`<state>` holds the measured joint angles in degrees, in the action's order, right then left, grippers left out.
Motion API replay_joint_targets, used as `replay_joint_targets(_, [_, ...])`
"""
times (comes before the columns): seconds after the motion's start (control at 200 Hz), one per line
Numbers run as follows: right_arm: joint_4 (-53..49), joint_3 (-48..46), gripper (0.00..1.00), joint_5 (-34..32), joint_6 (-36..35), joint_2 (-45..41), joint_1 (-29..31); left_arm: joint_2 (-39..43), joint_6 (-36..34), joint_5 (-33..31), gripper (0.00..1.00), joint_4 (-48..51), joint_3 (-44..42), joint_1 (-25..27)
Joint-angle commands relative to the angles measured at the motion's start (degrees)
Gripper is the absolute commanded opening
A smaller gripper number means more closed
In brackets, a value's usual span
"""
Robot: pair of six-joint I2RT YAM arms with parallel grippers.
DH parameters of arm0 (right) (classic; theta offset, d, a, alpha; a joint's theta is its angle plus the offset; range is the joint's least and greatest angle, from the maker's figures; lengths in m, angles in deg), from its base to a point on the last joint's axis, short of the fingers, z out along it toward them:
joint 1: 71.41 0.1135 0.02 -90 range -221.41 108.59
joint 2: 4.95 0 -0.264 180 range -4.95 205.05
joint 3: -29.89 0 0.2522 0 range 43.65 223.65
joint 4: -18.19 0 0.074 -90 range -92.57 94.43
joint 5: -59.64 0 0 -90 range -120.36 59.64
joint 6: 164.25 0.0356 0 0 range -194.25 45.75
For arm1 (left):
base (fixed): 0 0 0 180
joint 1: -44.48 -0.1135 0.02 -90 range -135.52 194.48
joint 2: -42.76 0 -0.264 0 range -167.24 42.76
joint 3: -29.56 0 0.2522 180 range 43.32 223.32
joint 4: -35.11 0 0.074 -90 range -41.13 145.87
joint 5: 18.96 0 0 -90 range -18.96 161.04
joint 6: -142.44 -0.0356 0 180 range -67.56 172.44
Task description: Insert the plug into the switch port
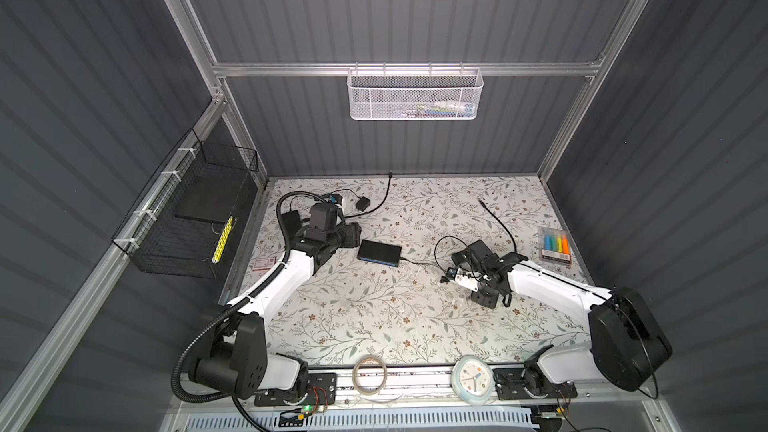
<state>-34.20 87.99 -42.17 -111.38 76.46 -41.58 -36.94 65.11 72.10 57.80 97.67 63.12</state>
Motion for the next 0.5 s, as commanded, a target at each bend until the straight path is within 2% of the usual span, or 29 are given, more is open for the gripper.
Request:
replay_joint_targets(0.0, [-0.2, 0.2, 0.42, 1.6, -1.2, 2.5, 0.3, 1.6, 0.3, 0.5, 0.68, -0.6, -0.6, -0.5])
replay_joint_targets(0.225, [2.6, 0.7, 0.4, 2.0, -1.9, 7.9, 0.2, 2.0, -0.2, -0.2, 0.68, 0.0, -1.1, -0.5])
replay_joint_targets(0.495, [3.0, 1.8, 0.27, 4.9, -2.2, 9.3, 0.3, 1.8, -0.2, -0.1, 0.68, 0.0, -1.1, -0.6])
